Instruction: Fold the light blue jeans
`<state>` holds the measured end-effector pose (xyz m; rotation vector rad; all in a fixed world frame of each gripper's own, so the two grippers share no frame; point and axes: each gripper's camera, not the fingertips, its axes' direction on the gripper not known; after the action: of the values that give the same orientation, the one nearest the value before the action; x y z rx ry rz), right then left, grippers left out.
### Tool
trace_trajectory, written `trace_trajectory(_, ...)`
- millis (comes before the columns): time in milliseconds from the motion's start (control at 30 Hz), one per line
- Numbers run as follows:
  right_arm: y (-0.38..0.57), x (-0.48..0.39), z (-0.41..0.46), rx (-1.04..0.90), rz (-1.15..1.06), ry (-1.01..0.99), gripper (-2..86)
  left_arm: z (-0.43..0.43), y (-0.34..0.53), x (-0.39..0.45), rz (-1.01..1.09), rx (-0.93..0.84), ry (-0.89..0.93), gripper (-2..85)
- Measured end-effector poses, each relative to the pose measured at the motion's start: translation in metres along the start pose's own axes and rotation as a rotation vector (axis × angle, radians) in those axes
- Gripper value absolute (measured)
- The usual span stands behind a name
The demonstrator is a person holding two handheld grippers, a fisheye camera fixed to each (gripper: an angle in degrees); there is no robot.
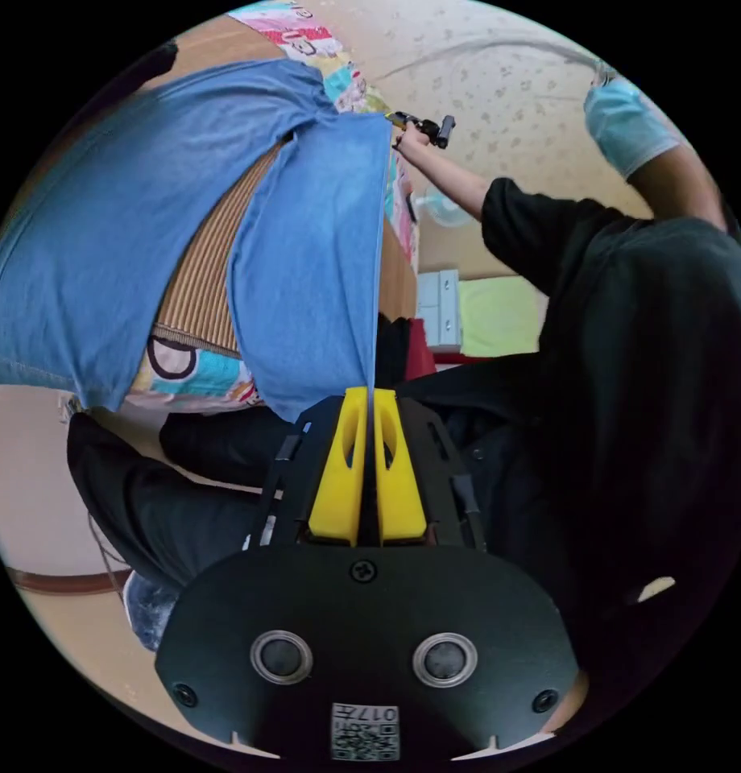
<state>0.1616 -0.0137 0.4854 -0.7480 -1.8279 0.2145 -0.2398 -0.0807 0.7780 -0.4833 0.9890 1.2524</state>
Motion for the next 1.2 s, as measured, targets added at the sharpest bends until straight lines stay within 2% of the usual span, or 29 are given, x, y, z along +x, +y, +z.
trace_trajectory(100,-0.040,-0.070,0.022,0.044,-0.044,-0.039,1.4,-0.065,0.000,-0.022,-0.004,0.102,0.020,-1.0)
trace_trajectory(167,-0.061,-0.115,0.063,0.052,-0.056,-0.128,1.7,-0.103,0.004,-0.040,-0.018,0.139,-0.066,-0.9)
trace_trajectory(233,-0.068,-0.127,0.102,-0.011,0.029,-0.196,1.9,-0.146,0.009,-0.072,-0.059,0.176,-0.247,-0.9)
trace_trajectory(333,-0.029,-0.128,0.145,0.002,0.151,-0.375,2.1,-0.175,0.006,-0.125,-0.129,0.154,-0.407,-0.9)
trace_trajectory(400,0.011,-0.128,0.162,-0.003,0.123,-0.530,2.2,-0.182,0.005,-0.152,-0.150,0.161,-0.404,-0.8)
trace_trajectory(467,0.080,-0.129,0.181,-0.147,0.042,-0.672,2.2,-0.186,0.003,-0.171,-0.164,0.173,-0.339,-0.8)
trace_trajectory(500,0.101,-0.129,0.181,-0.179,0.004,-0.672,2.3,-0.187,0.000,-0.177,-0.162,0.172,-0.307,-0.8)
trace_trajectory(567,0.190,-0.124,0.176,-0.295,-0.074,-0.550,2.7,-0.186,-0.005,-0.180,-0.165,0.154,-0.299,-0.8)
trace_trajectory(633,0.250,-0.113,0.164,-0.317,-0.027,-0.514,3.5,-0.185,-0.013,-0.171,-0.153,0.116,-0.292,-0.8)
trace_trajectory(767,0.327,-0.138,0.150,-0.326,0.041,-0.606,6.4,-0.185,-0.024,-0.138,-0.098,0.049,-0.317,-0.9)
trace_trajectory(900,0.329,-0.181,0.158,-0.245,0.105,-0.583,11.5,-0.187,-0.036,-0.077,0.029,0.004,-0.288,-0.9)
trace_trajectory(1033,0.307,-0.224,0.205,-0.232,0.101,-0.493,14.4,-0.195,-0.046,-0.031,0.081,0.022,-0.171,-0.9)
trace_trajectory(1100,0.303,-0.229,0.232,-0.273,0.099,-0.432,12.5,-0.200,-0.049,-0.020,0.077,0.039,-0.113,-0.9)
trace_trajectory(1200,0.300,-0.220,0.245,-0.280,0.136,-0.332,4.7,-0.208,-0.051,-0.009,0.070,0.062,-0.059,-0.9)
